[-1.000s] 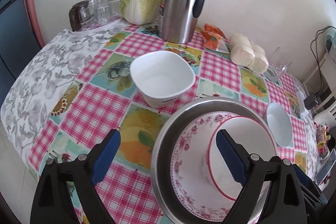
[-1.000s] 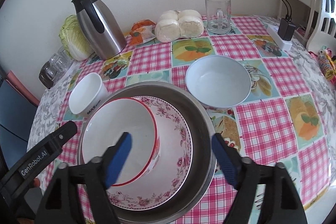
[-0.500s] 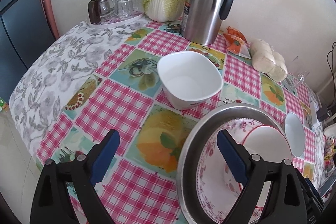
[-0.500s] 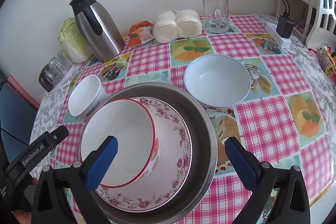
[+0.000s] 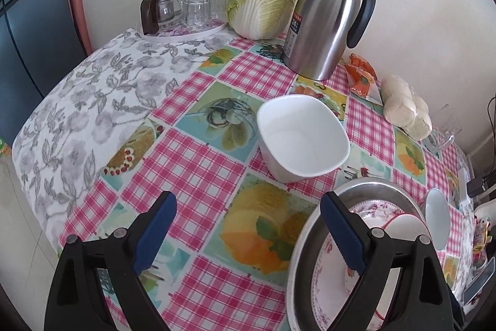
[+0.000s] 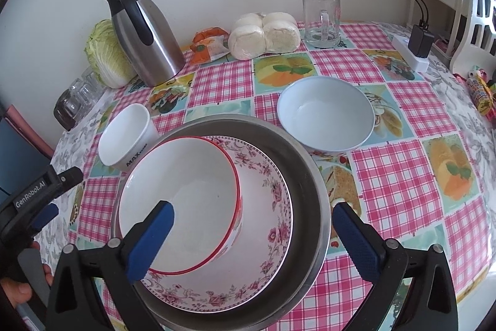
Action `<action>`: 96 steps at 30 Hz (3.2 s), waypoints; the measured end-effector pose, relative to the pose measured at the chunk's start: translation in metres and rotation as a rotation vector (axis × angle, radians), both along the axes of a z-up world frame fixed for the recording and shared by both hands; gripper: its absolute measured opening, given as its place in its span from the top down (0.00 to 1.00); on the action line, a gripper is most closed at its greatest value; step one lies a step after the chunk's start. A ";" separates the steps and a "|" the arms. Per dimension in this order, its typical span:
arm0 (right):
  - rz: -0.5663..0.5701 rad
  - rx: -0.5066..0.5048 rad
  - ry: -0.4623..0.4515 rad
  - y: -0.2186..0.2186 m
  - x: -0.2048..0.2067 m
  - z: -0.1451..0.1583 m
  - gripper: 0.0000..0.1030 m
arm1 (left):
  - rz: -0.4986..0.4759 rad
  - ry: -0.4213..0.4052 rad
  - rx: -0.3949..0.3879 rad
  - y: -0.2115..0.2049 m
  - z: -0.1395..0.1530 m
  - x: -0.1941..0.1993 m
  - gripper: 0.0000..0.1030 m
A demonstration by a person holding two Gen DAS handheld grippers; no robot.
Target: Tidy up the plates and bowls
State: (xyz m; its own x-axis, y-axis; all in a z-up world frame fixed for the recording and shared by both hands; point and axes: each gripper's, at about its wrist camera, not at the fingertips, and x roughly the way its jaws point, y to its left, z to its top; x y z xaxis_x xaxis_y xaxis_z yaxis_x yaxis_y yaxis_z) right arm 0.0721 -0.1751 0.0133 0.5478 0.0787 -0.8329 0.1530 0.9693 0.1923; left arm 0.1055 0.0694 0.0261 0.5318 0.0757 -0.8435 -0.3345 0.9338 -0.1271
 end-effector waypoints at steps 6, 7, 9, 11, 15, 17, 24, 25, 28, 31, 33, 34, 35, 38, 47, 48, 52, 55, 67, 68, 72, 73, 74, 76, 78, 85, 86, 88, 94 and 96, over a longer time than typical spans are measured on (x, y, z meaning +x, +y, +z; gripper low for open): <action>0.000 -0.003 -0.003 0.007 0.003 0.004 0.00 | -0.004 0.000 -0.035 0.015 -0.006 0.010 0.09; -0.002 -0.001 -0.005 0.008 0.004 0.006 0.00 | -0.003 0.000 -0.043 0.017 -0.007 0.013 0.09; -0.011 0.000 -0.011 0.009 0.006 0.009 0.00 | 0.003 -0.004 -0.050 0.021 -0.008 0.016 0.09; -0.020 -0.003 -0.025 0.012 0.008 0.015 0.00 | 0.018 -0.025 -0.056 0.026 -0.007 0.017 0.09; -0.017 -0.011 -0.051 0.022 0.015 0.029 0.00 | 0.048 -0.066 -0.062 0.034 -0.002 0.019 0.09; -0.002 -0.015 -0.052 0.030 0.021 0.036 0.00 | 0.056 -0.086 -0.073 0.038 -0.001 0.020 0.09; 0.055 -0.047 -0.067 0.062 0.035 0.054 0.00 | 0.069 -0.095 -0.060 0.045 -0.001 0.026 0.09; 0.066 -0.061 -0.072 0.068 0.037 0.057 0.00 | 0.073 -0.098 -0.074 0.047 -0.002 0.027 0.09; 0.089 -0.052 -0.065 0.081 0.046 0.060 0.00 | 0.086 -0.099 -0.083 0.051 -0.003 0.030 0.09; 0.095 -0.042 -0.054 0.090 0.054 0.062 0.00 | 0.094 -0.107 -0.088 0.056 -0.006 0.033 0.09; 0.089 -0.016 -0.029 0.093 0.062 0.059 0.00 | 0.107 -0.109 -0.102 0.061 -0.008 0.035 0.09; 0.079 0.000 -0.011 0.094 0.067 0.056 0.00 | 0.111 -0.115 -0.112 0.064 -0.009 0.036 0.09; 0.070 0.000 -0.002 0.095 0.070 0.054 0.00 | 0.116 -0.123 -0.123 0.067 -0.010 0.037 0.09; 0.069 -0.027 0.017 0.103 0.080 0.050 0.00 | 0.128 -0.140 -0.148 0.074 -0.011 0.041 0.09; 0.093 -0.061 0.057 0.122 0.115 0.037 0.00 | 0.082 -0.081 -0.249 0.080 -0.031 0.062 0.09; 0.085 -0.050 0.073 0.122 0.119 0.033 0.00 | 0.084 -0.076 -0.249 0.079 -0.032 0.063 0.09; 0.064 -0.025 0.094 0.119 0.136 0.022 0.05 | 0.078 -0.074 -0.298 0.079 -0.039 0.071 0.09; 0.066 -0.030 0.099 0.118 0.147 0.017 0.10 | 0.054 -0.068 -0.308 0.075 -0.043 0.078 0.09; 0.150 -0.110 0.142 0.141 0.174 -0.005 0.43 | -0.021 0.019 -0.308 0.053 -0.067 0.100 0.37; 0.155 -0.115 0.148 0.142 0.175 -0.008 0.45 | -0.024 0.024 -0.304 0.053 -0.069 0.101 0.38; 0.172 -0.128 0.162 0.148 0.181 -0.018 0.52 | -0.032 0.040 -0.300 0.050 -0.075 0.105 0.47; 0.177 -0.128 0.167 0.149 0.182 -0.020 0.54 | -0.033 0.045 -0.295 0.049 -0.076 0.106 0.49; 0.179 -0.128 0.172 0.150 0.183 -0.023 0.57 | -0.036 0.048 -0.291 0.048 -0.077 0.107 0.51; 0.179 -0.129 0.183 0.150 0.185 -0.027 0.65 | -0.042 0.053 -0.282 0.046 -0.079 0.109 0.54; 0.175 -0.131 0.191 0.150 0.187 -0.031 0.68 | -0.046 0.059 -0.275 0.044 -0.080 0.110 0.61; 0.203 -0.115 0.200 0.155 0.192 -0.039 0.83 | -0.072 0.071 -0.259 0.035 -0.086 0.114 0.75; 0.209 -0.118 0.201 0.157 0.192 -0.040 0.85 | -0.077 0.071 -0.256 0.034 -0.086 0.115 0.77; 0.214 -0.125 0.201 0.159 0.193 -0.040 0.86 | -0.082 0.072 -0.243 0.032 -0.087 0.116 0.78; 0.234 -0.148 0.215 0.162 0.195 -0.040 0.86 | -0.091 0.072 -0.229 0.031 -0.088 0.116 0.79; 0.233 -0.148 0.225 0.161 0.195 -0.041 0.86 | -0.092 0.074 -0.219 0.031 -0.088 0.116 0.81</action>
